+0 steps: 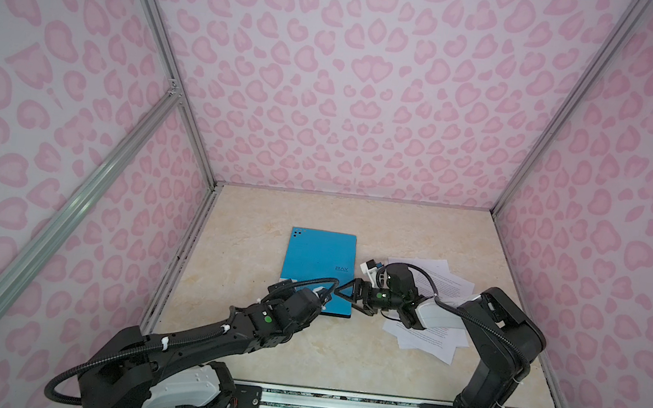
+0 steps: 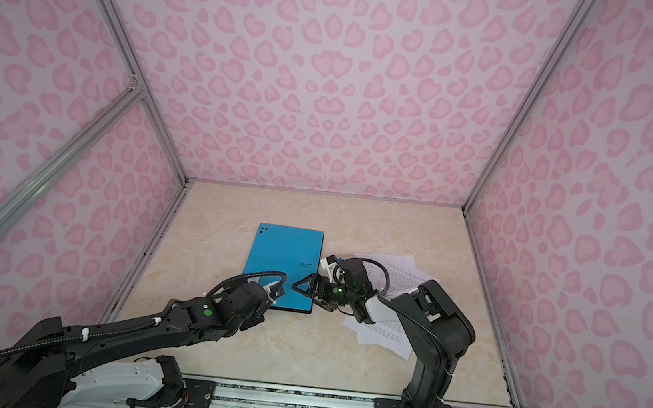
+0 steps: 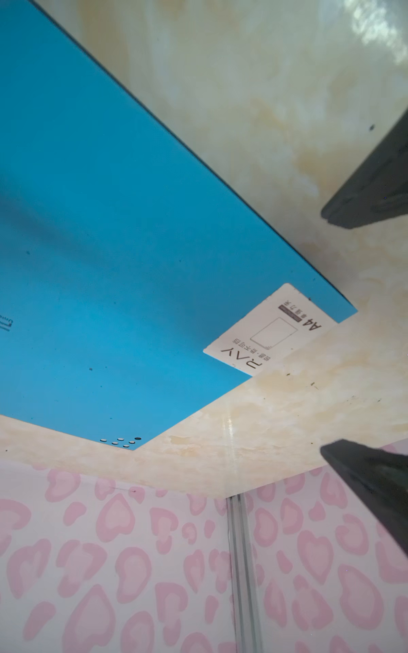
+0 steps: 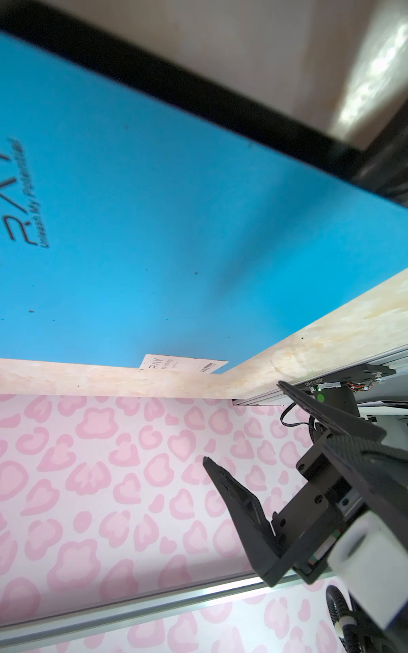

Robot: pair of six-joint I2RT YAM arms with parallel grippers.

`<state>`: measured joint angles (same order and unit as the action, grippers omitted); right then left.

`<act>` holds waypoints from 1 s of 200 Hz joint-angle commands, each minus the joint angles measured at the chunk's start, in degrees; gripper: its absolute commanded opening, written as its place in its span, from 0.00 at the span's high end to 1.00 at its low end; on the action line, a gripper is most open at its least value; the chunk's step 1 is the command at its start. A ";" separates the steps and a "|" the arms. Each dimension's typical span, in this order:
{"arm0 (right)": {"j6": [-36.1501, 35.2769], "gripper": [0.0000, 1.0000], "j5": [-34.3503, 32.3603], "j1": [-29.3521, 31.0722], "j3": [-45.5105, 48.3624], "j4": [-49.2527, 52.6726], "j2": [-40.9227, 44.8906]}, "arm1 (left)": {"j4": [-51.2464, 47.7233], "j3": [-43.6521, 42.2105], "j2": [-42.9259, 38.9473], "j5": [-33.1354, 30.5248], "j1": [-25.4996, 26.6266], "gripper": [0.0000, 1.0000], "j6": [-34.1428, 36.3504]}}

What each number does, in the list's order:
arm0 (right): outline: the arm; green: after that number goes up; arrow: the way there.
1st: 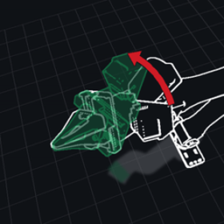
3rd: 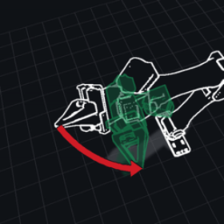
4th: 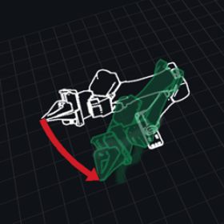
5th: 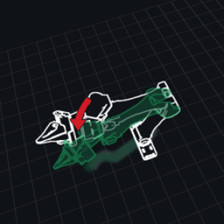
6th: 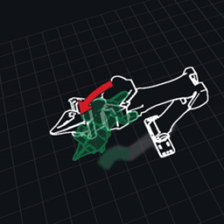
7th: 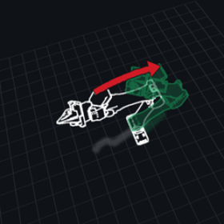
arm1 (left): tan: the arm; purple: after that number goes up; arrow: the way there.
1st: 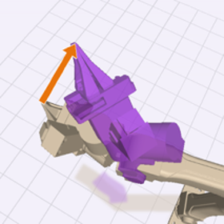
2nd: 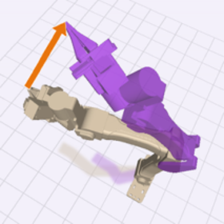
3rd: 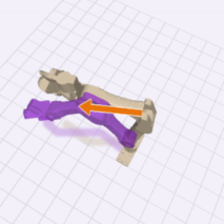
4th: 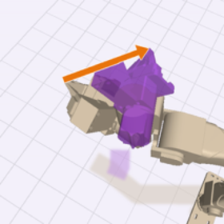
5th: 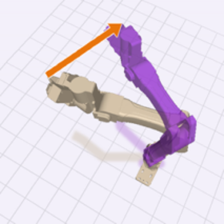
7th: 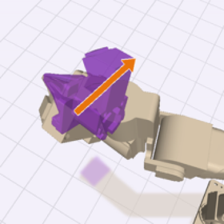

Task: Put the files into the folder
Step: 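Lift the teal cover open with the right gripper while the left holds the folder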

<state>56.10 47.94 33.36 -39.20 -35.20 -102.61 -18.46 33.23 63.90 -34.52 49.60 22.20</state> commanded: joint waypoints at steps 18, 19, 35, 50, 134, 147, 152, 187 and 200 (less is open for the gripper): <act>-0.22 0.04 -1.18 0.12 0.20 0.47 3.25 | -4.61 3.33 -6.25 11.07 -9.35 0.02 -2.64; -0.31 0.04 -1.23 0.12 0.12 0.70 3.39 | -4.68 3.50 -6.38 11.41 -9.75 0.02 -2.71; -0.95 0.06 -1.48 0.58 -1.08 2.85 4.71 | -6.52 7.41 -7.38 16.63 -15.37 0.02 -4.15; -2.25 0.07 -1.93 1.45 -3.10 5.44 5.55 | -9.02 12.29 -6.27 21.61 -20.09 0.02 -6.38; -7.27 0.05 -8.85 7.42 -17.12 18.81 6.73 | -20.47 35.81 7.64 45.15 -37.16 0.02 -19.21; -7.08 0.05 -8.75 8.14 -19.50 19.16 5.84 | -21.40 37.88 8.73 47.62 -38.38 0.02 -20.15; -6.86 0.05 -8.72 8.43 -20.21 19.20 5.32 | -21.76 38.67 9.19 48.50 -38.73 0.03 -20.60; -5.70 0.05 -10.29 10.76 -25.06 17.52 3.09 | -22.41 41.96 11.28 54.39 -40.93 0.02 -23.93; -5.39 0.05 -10.90 11.74 -26.62 16.77 2.40 | -22.41 43.03 12.00 55.61 -41.64 0.02 -25.29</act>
<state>50.19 38.63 43.70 -63.70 -16.60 -99.04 -39.64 74.26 74.91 15.33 9.02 0.62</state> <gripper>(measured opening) 0.955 0.977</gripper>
